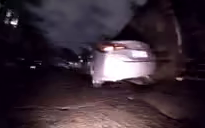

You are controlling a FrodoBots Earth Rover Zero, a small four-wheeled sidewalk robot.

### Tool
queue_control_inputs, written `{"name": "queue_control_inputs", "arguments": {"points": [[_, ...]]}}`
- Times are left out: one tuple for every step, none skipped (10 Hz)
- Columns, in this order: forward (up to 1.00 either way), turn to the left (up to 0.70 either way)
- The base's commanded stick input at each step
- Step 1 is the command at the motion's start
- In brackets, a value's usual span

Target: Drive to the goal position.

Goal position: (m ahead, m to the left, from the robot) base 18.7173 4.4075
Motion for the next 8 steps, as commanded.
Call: {"name": "queue_control_inputs", "arguments": {"points": [[0.50,0.27],[0.50,0.27],[0.50,0.27],[0.50,0.27],[0.50,0.27],[0.50,0.27],[0.50,0.12],[0.50,0.00]]}}
